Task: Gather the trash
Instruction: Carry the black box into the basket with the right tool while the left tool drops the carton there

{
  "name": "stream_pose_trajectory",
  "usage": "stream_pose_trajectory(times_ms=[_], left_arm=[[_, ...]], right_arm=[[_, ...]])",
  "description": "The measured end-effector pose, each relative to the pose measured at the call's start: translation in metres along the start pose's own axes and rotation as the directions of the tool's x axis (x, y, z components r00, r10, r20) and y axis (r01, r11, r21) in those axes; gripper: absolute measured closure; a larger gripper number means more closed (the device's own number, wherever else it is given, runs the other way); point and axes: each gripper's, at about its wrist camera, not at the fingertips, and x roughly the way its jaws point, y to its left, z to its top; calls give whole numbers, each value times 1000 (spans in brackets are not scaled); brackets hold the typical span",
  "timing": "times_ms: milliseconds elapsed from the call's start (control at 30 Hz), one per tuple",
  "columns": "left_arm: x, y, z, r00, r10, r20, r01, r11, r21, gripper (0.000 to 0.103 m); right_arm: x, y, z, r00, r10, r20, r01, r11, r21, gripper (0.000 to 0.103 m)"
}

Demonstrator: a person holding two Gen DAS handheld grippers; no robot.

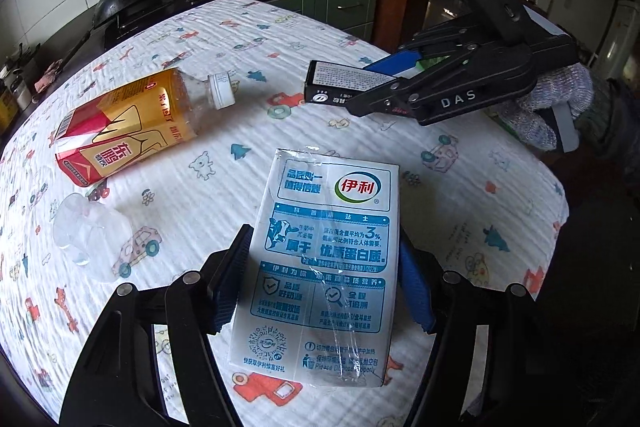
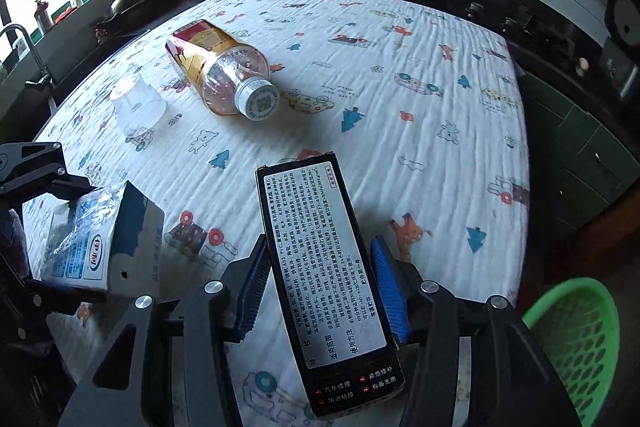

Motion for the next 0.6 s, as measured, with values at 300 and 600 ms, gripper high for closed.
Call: stream_pose_trajectory(times_ms=[300,600], left_arm=[[2,-20,19,999,-39,7,39,999,6,36],[12,-64,81,995,-93,43,91,994,54,37]], right_arm=[[-54,-62,-45,986,-158,57,143,967,210,53],[-78,-146,-114,944,-331,-4,299,848,437,53]])
